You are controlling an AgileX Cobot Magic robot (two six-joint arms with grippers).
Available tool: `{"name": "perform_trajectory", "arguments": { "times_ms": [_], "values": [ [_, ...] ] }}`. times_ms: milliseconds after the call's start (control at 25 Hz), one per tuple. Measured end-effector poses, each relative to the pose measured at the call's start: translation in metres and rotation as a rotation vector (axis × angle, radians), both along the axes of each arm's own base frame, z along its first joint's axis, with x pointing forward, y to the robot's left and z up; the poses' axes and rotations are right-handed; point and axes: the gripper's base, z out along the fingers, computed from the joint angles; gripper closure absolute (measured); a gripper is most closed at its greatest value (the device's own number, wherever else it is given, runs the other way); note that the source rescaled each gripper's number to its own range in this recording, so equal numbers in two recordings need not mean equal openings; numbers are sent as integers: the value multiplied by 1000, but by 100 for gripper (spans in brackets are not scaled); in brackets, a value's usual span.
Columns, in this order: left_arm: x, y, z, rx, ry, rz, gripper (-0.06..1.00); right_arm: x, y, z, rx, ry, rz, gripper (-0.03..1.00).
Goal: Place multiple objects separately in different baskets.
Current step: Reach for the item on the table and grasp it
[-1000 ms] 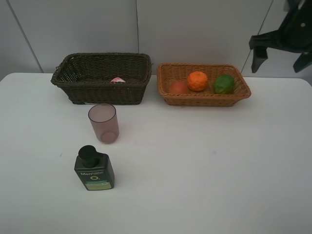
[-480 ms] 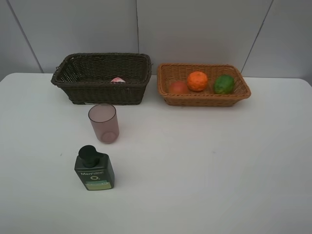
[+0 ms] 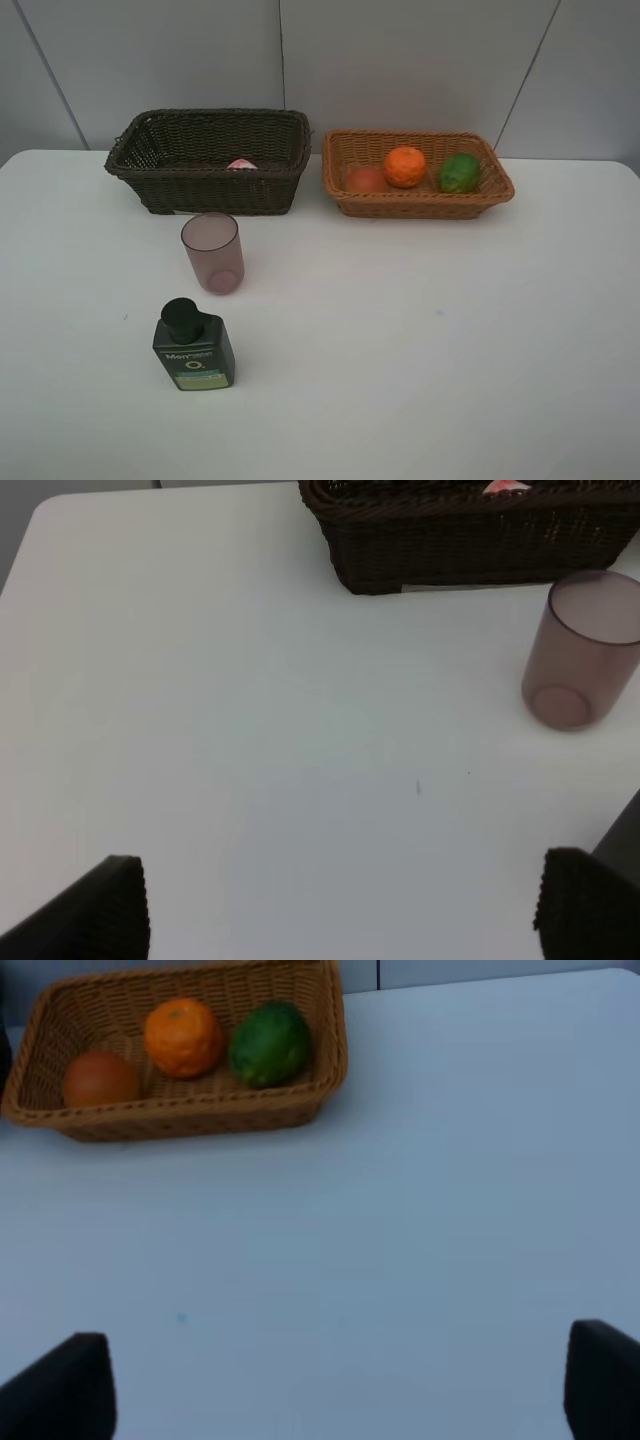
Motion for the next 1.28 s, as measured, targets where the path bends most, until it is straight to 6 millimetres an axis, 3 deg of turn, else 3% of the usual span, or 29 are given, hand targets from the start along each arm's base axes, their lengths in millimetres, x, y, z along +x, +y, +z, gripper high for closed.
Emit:
{"name": "perform_trajectory", "arguments": {
  "times_ms": [360,1280],
  "values": [
    [0,0,0,0,0,0,-6,-10,-1,-46,-9,-74,-2,1],
    [0,0,0,0,0,0,-6,-11,-1,-46,-63,-102,30,1]
  ]
}}
